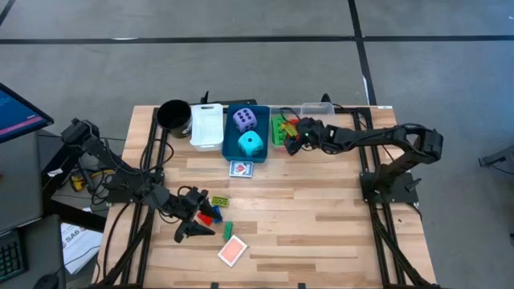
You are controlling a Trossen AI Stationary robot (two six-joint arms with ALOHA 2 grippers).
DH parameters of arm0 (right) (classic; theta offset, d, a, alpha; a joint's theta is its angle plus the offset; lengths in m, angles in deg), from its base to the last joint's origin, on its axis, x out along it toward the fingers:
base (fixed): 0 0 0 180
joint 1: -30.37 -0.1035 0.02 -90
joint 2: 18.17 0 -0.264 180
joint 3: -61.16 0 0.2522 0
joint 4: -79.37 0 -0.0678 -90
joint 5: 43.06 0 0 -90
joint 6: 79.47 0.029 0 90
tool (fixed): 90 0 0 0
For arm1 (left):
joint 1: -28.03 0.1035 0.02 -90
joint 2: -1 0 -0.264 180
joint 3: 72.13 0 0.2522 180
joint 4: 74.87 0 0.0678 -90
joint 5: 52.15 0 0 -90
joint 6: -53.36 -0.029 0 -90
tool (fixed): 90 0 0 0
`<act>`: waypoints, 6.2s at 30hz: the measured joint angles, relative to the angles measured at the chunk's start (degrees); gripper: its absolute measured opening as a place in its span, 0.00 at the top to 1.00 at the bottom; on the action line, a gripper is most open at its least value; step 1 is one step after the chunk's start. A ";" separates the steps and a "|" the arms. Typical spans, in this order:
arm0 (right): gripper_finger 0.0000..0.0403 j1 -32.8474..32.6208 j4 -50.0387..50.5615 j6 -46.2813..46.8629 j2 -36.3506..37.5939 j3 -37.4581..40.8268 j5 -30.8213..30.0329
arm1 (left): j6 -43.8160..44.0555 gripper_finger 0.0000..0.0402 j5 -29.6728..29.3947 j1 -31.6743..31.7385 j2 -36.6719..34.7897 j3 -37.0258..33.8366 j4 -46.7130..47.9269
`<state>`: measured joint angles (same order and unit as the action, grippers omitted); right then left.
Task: Pick & Place Toys
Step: Put the light green 8 stud game piece into the right transparent bin
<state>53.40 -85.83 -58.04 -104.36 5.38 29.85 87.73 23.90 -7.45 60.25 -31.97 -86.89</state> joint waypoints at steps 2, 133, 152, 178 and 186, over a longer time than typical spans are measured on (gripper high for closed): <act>0.38 0.63 0.00 -0.19 0.00 0.00 1.02 | 0.15 0.30 0.00 -0.02 0.00 0.00 -0.04; 0.54 7.56 27.36 -0.41 -6.93 -22.40 9.56 | 4.09 0.30 0.76 -0.04 0.00 -0.02 -2.51; 0.55 7.60 26.17 1.73 -15.39 -22.45 9.23 | 4.09 0.30 0.76 -0.15 0.00 -0.02 -2.54; 0.99 6.62 27.50 2.10 -15.22 -22.40 9.71 | 4.08 0.30 0.76 -0.15 0.02 -0.02 -2.53; 0.99 5.81 27.41 1.22 -11.13 -22.40 9.06 | 4.07 0.30 0.76 -0.15 0.02 -0.02 -2.53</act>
<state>59.21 -58.42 -56.81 -115.49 -17.02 38.91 91.80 24.66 -7.60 60.27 -32.00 -89.43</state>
